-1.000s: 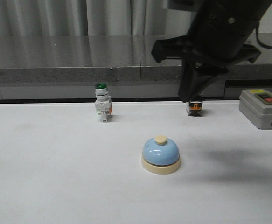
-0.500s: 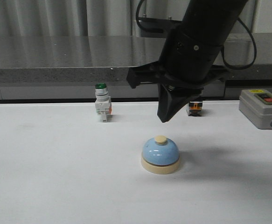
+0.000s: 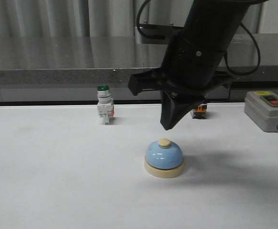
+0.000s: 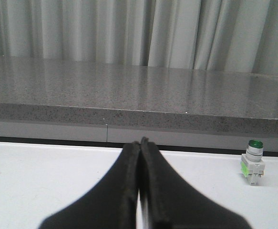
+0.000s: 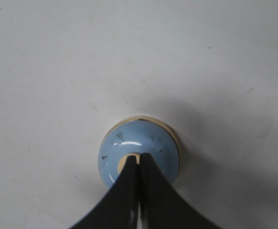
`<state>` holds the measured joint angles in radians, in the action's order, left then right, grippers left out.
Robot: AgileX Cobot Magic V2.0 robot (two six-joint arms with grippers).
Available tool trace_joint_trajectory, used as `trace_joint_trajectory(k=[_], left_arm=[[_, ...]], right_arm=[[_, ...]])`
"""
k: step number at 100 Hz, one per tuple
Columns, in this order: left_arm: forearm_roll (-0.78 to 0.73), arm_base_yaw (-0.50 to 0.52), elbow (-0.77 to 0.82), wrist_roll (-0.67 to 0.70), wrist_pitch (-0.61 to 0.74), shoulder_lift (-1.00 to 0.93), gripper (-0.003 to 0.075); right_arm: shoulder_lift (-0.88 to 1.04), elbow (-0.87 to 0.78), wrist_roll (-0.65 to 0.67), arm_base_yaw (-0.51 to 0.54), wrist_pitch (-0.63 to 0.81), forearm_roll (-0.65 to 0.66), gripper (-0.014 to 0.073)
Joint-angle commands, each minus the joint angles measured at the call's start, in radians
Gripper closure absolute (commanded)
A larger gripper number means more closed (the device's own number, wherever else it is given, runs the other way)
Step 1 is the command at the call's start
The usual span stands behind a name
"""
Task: Place and press bell with both arms
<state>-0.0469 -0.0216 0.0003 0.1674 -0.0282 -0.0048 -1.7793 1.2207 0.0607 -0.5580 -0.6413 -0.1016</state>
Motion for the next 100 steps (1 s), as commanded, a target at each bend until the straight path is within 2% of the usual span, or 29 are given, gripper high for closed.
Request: trace_joint_trajectory(k=[1,47,80,100], left_arm=[[0.007,0.0,0.042,0.007,0.087,-0.029,0.0741],[0.007,0.0,0.042,0.007,0.087,-0.029,0.0741],[0.007,0.0,0.042,0.007,0.087,-0.029,0.0741],[0.007,0.0,0.042,0.007,0.087,-0.029,0.0741]], right_arm=[[0.043,0.034,-0.014,0.0,0.022,-0.008,0.0654],[-0.044,0.034,-0.014,0.0,-0.037,-0.011,0.0654],[0.119,0.034,-0.013,0.011,-0.056,0.049,0.0654],[0.262,0.029,-0.012,0.109,-0.054,0.058,0.0654]])
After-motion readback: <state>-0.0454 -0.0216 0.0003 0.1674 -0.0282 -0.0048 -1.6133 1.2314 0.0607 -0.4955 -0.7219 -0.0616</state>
